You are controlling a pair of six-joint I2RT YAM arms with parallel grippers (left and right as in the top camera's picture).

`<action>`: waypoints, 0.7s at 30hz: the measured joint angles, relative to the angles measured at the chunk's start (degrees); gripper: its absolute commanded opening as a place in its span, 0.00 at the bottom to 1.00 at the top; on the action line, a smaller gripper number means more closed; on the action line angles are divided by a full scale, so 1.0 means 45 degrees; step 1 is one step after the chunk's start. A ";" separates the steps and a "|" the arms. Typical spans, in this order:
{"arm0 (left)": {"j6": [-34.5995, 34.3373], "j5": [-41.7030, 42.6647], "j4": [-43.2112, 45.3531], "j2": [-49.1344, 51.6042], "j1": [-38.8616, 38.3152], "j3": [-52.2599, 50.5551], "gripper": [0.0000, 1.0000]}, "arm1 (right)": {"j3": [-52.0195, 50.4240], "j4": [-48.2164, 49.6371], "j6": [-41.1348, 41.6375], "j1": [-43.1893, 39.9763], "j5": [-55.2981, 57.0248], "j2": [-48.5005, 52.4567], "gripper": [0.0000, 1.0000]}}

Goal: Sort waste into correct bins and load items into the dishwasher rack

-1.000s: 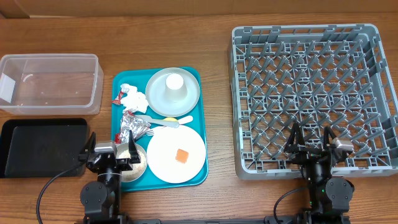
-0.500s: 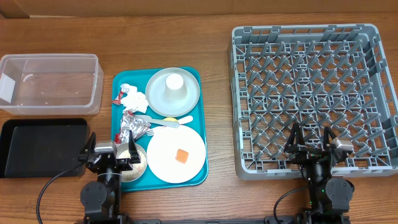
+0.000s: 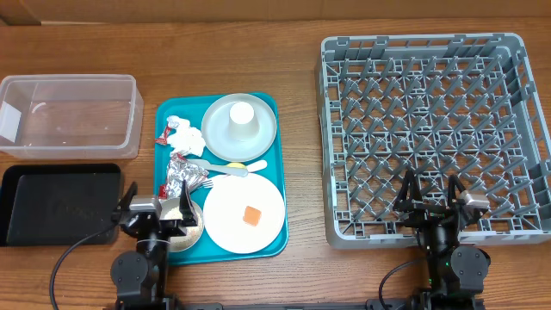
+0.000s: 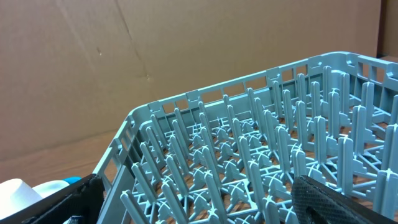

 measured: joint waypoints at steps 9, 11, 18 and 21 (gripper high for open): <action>-0.7878 0.4464 0.0452 0.0000 0.0000 -0.0019 1.00 | 0.0000 0.0005 0.0000 -0.0005 0.0000 0.0000 1.00; -0.8748 0.4979 0.1093 -0.0005 0.0000 -0.0024 1.00 | 0.0000 0.0005 -0.0005 0.0000 0.0005 0.0000 1.00; -0.9627 0.5911 0.1540 -0.0010 0.0000 0.0563 1.00 | 0.0000 0.0000 -0.0005 0.0000 0.0000 0.0000 1.00; -0.9117 0.6013 -0.0044 0.0029 0.0000 0.1821 1.00 | 0.0000 0.0005 -0.0005 -0.0005 0.0000 0.0000 1.00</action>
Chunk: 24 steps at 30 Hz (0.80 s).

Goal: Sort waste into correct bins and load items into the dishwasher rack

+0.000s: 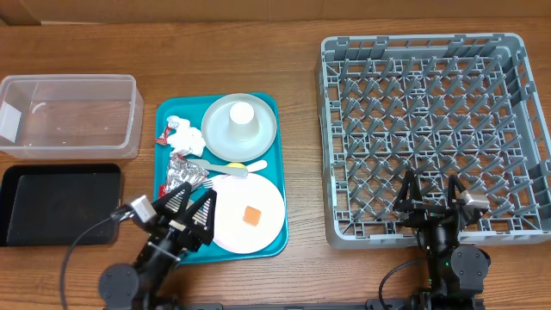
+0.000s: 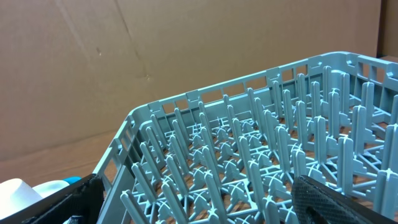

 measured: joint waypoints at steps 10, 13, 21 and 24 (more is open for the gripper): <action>0.2773 -0.2463 -1.0292 0.1622 0.0000 0.7645 1.00 | 0.0000 -0.0005 0.0005 0.0000 0.0000 0.0000 1.00; 0.2909 -0.2739 -1.2104 0.3089 0.0000 0.8616 1.00 | 0.0000 0.0000 0.0005 0.0000 0.0000 0.0000 1.00; 0.3298 -0.3240 -1.3833 0.6868 0.0000 0.9855 1.00 | 0.0000 -0.0005 0.0000 0.0005 0.0000 0.0000 1.00; 0.3424 -0.3813 -1.4430 0.7868 0.0000 1.0292 1.00 | 0.0000 -0.0005 0.0000 0.0000 0.0000 0.0000 1.00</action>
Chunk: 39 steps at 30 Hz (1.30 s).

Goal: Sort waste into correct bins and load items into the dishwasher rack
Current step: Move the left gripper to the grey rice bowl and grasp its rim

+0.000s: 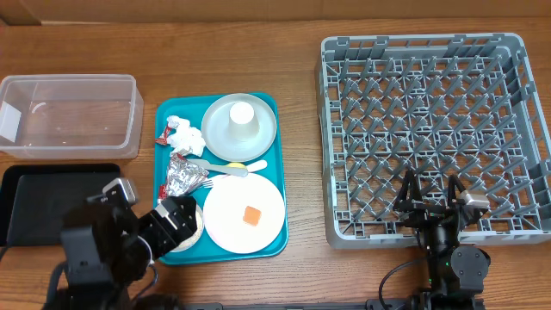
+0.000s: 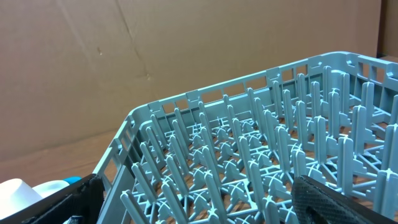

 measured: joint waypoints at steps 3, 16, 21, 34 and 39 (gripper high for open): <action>0.0039 -0.0374 -0.0699 0.0529 0.0000 0.0087 1.00 | 0.0000 0.0000 0.0000 0.0000 0.0005 0.0000 1.00; 0.0039 -0.1394 -0.2040 0.1044 0.0000 0.0063 1.00 | 0.0000 0.0005 0.0000 0.0000 0.0000 0.0000 1.00; 0.0092 -0.1413 -0.0962 0.1083 -0.0452 -0.0189 1.00 | 0.0000 0.0005 0.0005 0.0005 0.0000 0.0000 1.00; -0.1375 -0.4566 -0.0214 0.3152 -0.4289 -0.0180 1.00 | 0.0000 0.0000 0.0005 0.0000 0.0005 0.0000 1.00; -0.2652 -0.5731 -0.0826 0.4537 -0.6217 -0.0151 1.00 | 0.0000 0.0005 0.0005 0.0005 0.0005 0.0000 1.00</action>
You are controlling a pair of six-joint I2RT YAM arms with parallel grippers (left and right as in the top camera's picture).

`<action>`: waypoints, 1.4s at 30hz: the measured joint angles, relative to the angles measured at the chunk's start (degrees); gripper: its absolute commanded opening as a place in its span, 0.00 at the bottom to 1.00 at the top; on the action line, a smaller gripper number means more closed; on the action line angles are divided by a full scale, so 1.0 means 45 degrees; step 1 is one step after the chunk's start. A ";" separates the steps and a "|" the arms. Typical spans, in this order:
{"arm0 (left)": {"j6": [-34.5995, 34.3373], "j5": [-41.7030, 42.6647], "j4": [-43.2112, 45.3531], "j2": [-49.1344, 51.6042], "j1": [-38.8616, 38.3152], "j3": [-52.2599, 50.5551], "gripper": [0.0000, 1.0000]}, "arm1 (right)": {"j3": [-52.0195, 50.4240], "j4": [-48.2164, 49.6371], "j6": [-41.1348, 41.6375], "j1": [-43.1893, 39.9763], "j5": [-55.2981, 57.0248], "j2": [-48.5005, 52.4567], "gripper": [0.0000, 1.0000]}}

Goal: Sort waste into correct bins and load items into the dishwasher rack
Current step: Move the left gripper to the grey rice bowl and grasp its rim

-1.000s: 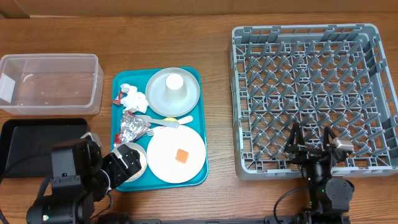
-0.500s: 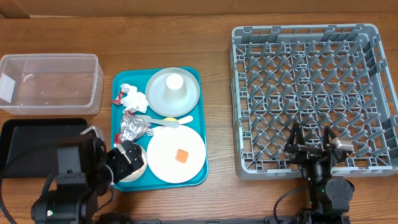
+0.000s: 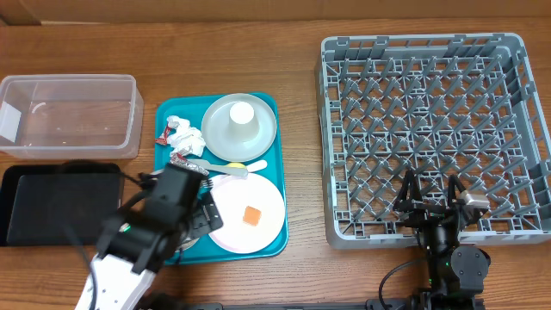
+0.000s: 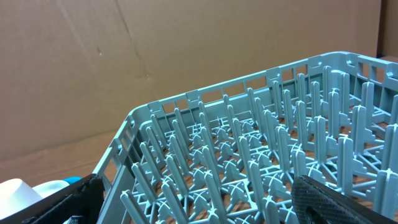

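A teal tray (image 3: 258, 251) holds a small grey plate (image 3: 215, 133) with an upturned white cup (image 3: 242, 114). It also holds a white plate (image 3: 263, 194) with an orange scrap (image 3: 251, 215), a white utensil (image 3: 232, 169), a crumpled napkin (image 3: 184, 136), a red wrapper (image 3: 163, 138) and foil (image 3: 181, 158). My left gripper (image 3: 207, 207) hangs over the tray's near left corner, apparently open, and its arm hides most of the foil. My right gripper (image 3: 432, 202) rests open at the front edge of the grey dishwasher rack (image 3: 325, 129), nothing between its fingers (image 4: 329, 199).
A clear plastic bin (image 3: 69, 116) stands at the far left, with a black bin (image 3: 52, 202) in front of it. The rack (image 4: 249, 155) fills the right side of the table. A cardboard wall runs along the back.
My left arm has risen and reached forward. Its gripper was at the tray's near left corner, pointing back toward the base, and now hangs over the foil and the white plate's left edge. The right arm is unchanged.
My left gripper first rested at the table's front edge by the tray's corner. Then it was tilted over the tray with its fingers spread wide, then swung back above the black bin's corner. Now it reaches over the tray's lower left. No item has moved.
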 measured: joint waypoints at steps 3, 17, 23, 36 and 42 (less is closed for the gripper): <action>-0.0359 -0.0325 0.0058 0.0942 -0.0986 0.0005 1.00 | 0.0000 -0.0005 0.0000 -0.0005 -0.0005 0.0000 1.00; -0.0612 -0.0656 0.1734 0.4804 -0.0350 0.0019 0.91 | 0.0000 -0.0005 -0.0010 0.0000 0.0000 0.0000 1.00; 0.0889 0.0495 0.2628 0.5289 0.0529 0.0005 0.91 | 0.0000 0.0000 -0.0005 -0.0005 0.0000 0.0000 1.00; 0.2302 0.2195 0.4027 0.5299 0.1821 -0.1919 0.81 | 0.0000 0.0000 0.0000 0.0000 0.0000 0.0000 1.00; 0.2414 0.2497 0.4405 0.5299 0.1821 -0.2317 0.57 | 0.0000 -0.0005 -0.0010 -0.0005 -0.0010 0.0000 1.00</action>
